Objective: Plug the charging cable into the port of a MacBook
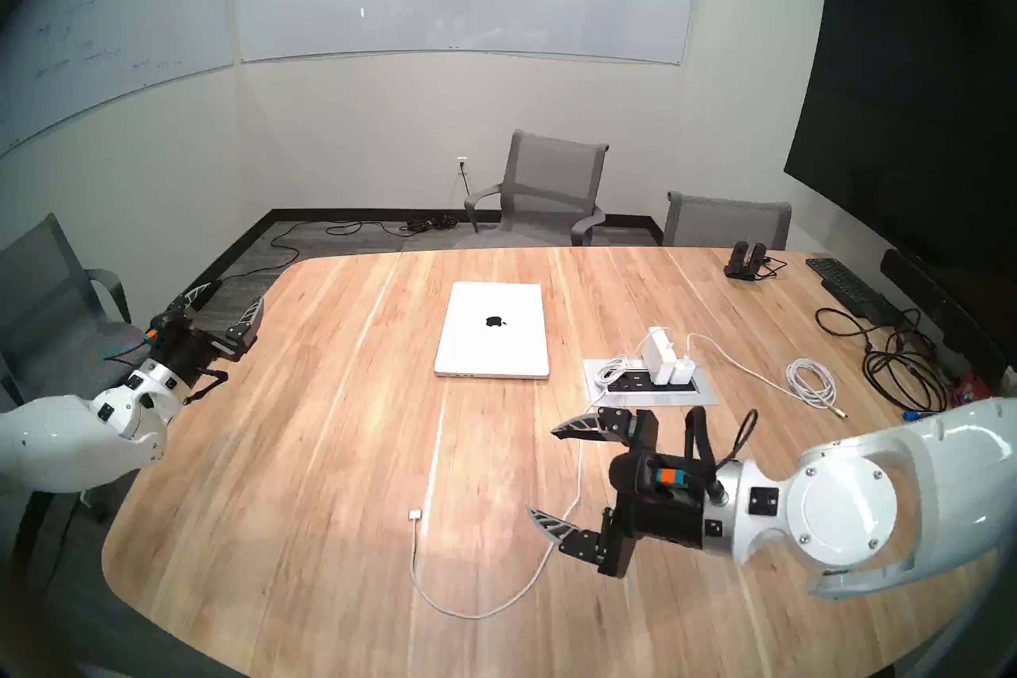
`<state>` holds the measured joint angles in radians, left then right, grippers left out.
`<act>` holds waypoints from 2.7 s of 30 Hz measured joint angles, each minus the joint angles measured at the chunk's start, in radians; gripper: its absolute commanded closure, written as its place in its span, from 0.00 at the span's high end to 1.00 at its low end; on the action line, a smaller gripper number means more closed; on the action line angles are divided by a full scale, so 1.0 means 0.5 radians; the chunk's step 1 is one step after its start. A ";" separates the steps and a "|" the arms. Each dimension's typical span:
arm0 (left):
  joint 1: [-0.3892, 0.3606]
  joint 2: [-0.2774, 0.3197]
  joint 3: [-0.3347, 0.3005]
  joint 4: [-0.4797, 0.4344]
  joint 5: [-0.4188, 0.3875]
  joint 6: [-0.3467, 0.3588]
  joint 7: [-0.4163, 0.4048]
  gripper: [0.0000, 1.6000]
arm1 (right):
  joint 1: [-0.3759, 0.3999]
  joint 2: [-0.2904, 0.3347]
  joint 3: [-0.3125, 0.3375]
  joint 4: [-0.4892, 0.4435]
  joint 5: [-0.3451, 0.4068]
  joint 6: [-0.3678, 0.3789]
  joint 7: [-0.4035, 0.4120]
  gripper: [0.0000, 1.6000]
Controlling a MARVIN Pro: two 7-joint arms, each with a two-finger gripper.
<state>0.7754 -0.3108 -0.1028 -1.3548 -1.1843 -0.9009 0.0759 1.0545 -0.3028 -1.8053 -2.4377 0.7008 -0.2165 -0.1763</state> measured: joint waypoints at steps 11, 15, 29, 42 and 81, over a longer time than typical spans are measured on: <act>0.000 0.000 0.000 0.000 0.000 0.000 0.000 1.00 | -0.204 0.108 0.249 0.000 -0.058 -0.066 0.238 1.00; 0.000 0.000 0.000 0.000 0.000 0.000 0.000 1.00 | -0.294 0.135 0.328 0.000 -0.080 -0.104 0.320 1.00; 0.001 0.000 0.003 0.000 0.000 0.000 0.000 1.00 | -0.500 0.134 0.489 0.000 -0.137 -0.176 0.479 1.00; 0.001 0.000 0.010 0.000 0.001 0.000 -0.001 1.00 | -0.654 0.068 0.598 0.001 -0.171 -0.203 0.564 1.00; 0.003 0.001 0.037 0.001 0.001 0.000 -0.002 1.00 | -0.949 -0.225 1.074 0.001 -0.030 -0.125 0.473 1.00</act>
<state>0.7767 -0.3105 -0.0844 -1.3542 -1.1838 -0.9008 0.0751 0.5801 -0.4151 -1.2681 -2.4373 0.6856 -0.2788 0.0602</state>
